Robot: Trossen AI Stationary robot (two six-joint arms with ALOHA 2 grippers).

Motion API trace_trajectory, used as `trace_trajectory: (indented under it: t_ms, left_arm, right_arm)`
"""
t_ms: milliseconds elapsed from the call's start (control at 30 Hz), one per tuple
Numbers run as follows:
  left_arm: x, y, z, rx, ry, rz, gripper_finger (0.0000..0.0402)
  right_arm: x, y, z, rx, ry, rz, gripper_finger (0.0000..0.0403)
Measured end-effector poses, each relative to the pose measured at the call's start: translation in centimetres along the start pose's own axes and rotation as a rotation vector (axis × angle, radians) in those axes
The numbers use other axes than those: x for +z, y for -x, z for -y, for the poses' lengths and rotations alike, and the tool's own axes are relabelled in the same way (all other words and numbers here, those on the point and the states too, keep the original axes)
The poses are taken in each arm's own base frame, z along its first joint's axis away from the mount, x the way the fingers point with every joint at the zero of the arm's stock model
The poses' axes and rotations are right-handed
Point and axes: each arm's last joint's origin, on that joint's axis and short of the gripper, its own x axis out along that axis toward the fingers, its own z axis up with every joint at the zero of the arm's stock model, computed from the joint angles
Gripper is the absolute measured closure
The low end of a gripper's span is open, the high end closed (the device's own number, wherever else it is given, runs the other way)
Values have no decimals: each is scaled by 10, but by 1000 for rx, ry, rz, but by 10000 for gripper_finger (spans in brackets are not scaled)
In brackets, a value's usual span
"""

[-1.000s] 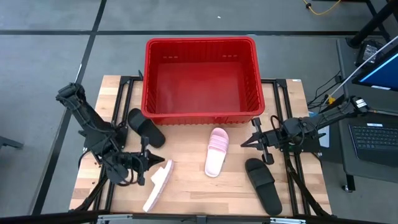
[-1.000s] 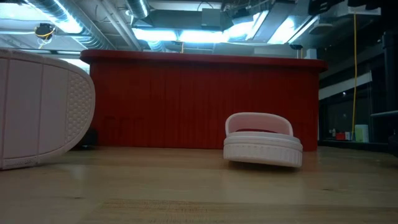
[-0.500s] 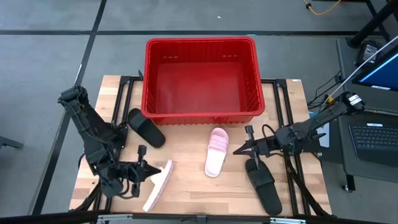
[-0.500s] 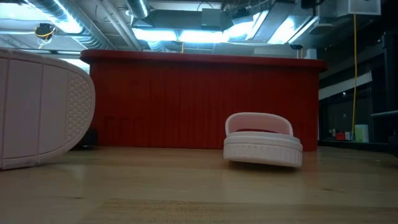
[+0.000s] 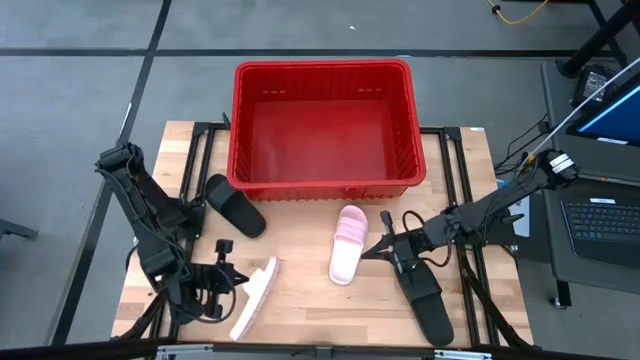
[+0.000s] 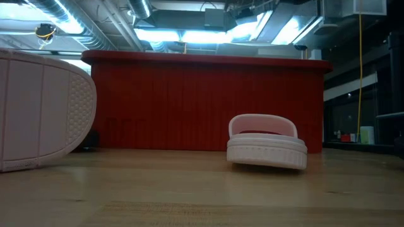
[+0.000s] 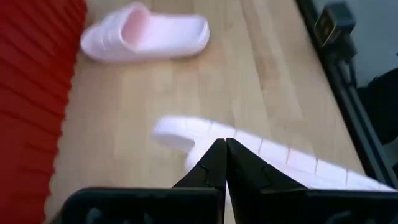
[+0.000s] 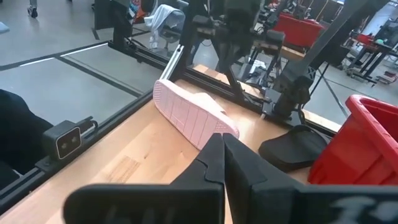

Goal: Pick and place slides into bin
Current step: Put the top pink slide into the red bin

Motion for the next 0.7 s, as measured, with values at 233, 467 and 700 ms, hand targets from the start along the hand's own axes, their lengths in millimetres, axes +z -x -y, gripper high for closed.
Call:
trace_trajectory:
  t_ms: [233,467,700]
  left_arm:
    - [-6,-7,7,-40,143,-102,400]
    - [-8,-11,9,-27,208,-116,398]
    - [-10,-11,10,-52,208,-148,396]
  right_arm:
    - [0,0,0,1,-21,-5,396]
    - [-1,0,0,2,-19,-8,387]
    - [-1,0,0,2,-18,-7,397]
